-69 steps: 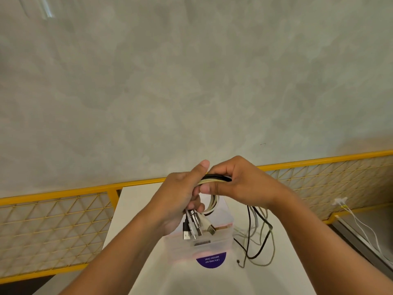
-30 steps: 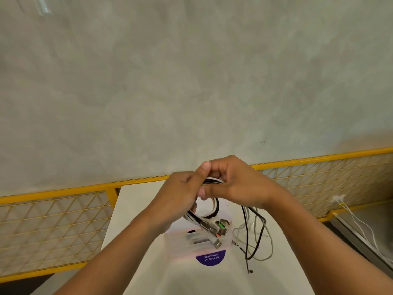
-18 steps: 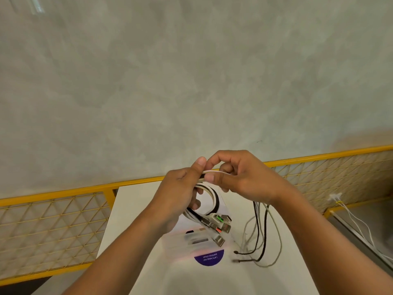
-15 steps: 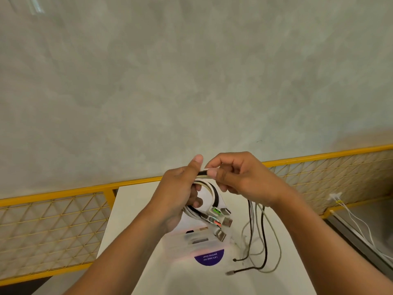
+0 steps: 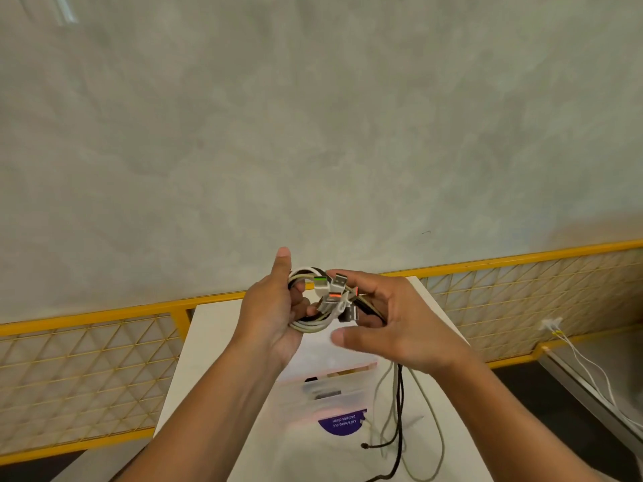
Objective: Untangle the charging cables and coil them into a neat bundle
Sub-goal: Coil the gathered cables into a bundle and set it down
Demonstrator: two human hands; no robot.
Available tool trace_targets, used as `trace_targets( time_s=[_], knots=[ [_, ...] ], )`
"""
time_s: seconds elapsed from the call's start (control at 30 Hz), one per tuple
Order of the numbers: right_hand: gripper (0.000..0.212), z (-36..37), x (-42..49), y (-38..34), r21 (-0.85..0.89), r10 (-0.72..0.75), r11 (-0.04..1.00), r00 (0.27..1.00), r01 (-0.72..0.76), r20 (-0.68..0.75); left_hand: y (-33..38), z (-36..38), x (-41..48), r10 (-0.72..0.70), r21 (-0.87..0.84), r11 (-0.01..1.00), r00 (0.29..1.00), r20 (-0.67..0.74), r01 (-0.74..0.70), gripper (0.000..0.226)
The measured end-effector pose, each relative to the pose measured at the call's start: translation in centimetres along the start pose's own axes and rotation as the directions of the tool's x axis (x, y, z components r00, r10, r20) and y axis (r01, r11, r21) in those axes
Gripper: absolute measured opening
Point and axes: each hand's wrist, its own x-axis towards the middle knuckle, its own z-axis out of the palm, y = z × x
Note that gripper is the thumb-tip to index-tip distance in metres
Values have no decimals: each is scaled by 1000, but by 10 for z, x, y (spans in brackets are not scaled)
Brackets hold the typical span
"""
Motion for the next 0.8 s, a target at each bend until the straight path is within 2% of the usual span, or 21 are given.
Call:
trace_targets(
  time_s=[0.1, 0.2, 0.3, 0.37, 0.47, 0.53, 0.6, 0.7, 0.73, 0.8],
  knots=[
    [38, 14, 4, -4, -30, -38, 999, 990, 34, -133, -5, 2, 4, -10, -63, 998, 999, -32, 8, 40],
    [13, 17, 8, 2, -21, -4, 1000, 963, -2, -271, -10, 1, 1, -20, -103, 994, 1000, 23, 22, 43],
    [10, 9, 6, 2, -42, 52, 997, 961, -66, -273, -14, -10, 1, -75, -41, 996, 987, 145, 81, 49],
    [12, 3, 5, 0, -80, 90, 991, 969, -111, -228, -12, -20, 2, -127, 70, 991, 958, 257, 113, 59],
    [9, -5, 5, 1, -125, 155, 977, 980, -170, -125, -1, -31, 2, -116, 330, 943, 894, 432, -37, 73],
    [6, -8, 6, -2, -125, 164, 978, 985, -169, -46, 7, -35, 0, -126, 507, 839, 834, 537, -200, 86],
    [21, -9, 9, -6, -155, 156, 977, 987, -148, 44, 11, -35, -3, -155, 619, 714, 787, 597, -329, 90],
    [41, -12, 14, -9, -217, 145, 969, 984, -120, 105, 9, -27, -11, -109, 639, 649, 781, 615, -413, 59],
    [39, -12, 15, -9, -228, 144, 967, 983, -115, 114, 7, -24, -14, -79, 639, 637, 789, 609, -430, 51],
    [23, -13, 17, -8, -279, 140, 955, 984, -105, 109, 2, -20, -16, -21, 636, 619, 800, 600, -460, 43]
  ],
)
